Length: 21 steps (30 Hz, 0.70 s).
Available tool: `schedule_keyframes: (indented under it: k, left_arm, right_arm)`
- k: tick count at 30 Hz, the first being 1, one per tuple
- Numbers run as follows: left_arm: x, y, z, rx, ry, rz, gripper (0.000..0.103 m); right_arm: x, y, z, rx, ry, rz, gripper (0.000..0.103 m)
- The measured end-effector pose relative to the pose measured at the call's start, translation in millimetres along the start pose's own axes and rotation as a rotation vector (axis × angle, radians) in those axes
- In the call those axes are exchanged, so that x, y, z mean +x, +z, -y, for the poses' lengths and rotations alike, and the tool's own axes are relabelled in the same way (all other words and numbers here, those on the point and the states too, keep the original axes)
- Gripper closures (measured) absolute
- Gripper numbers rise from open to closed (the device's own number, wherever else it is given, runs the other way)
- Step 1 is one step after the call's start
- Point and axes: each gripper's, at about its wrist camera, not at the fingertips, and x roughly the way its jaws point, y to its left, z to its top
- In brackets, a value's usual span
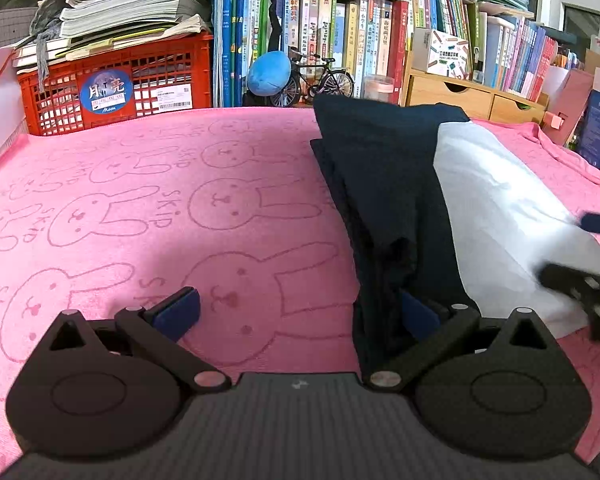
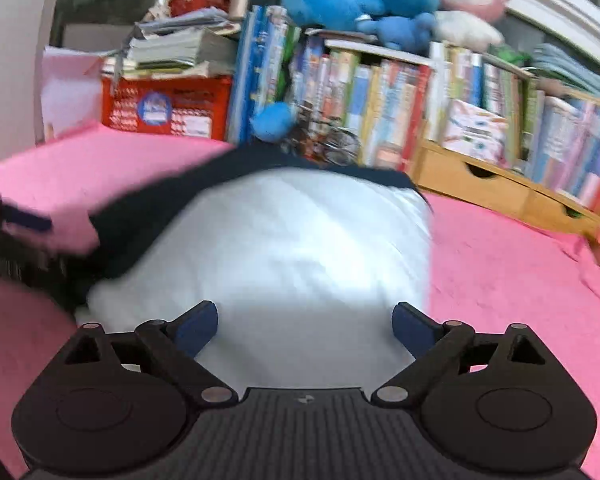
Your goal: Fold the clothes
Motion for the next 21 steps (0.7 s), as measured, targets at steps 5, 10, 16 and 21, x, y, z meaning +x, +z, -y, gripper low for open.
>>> schedule_keyframes:
  k: [5,10,16,21]
  left_arm:
    - [0,0,0,0.0,-0.001,0.001,0.0]
    - [-7,-1,9,-0.017,0.032,-0.015,0.0]
    - [-41,6,45,0.079,0.023,0.004,0.0]
    - [-40,8,58,0.071,0.013,-0.07,0.0]
  right_arm:
    - [-30,-33,36,0.17,0.009,-0.029,0.006]
    - [-52,-50,48,0.237,0.052,-0.006,0.006]
    - [-61,-47,26,0.151,0.066,0.026,0.005]
    - [-63,-47,22,0.161,0.066,0.027,0.005]
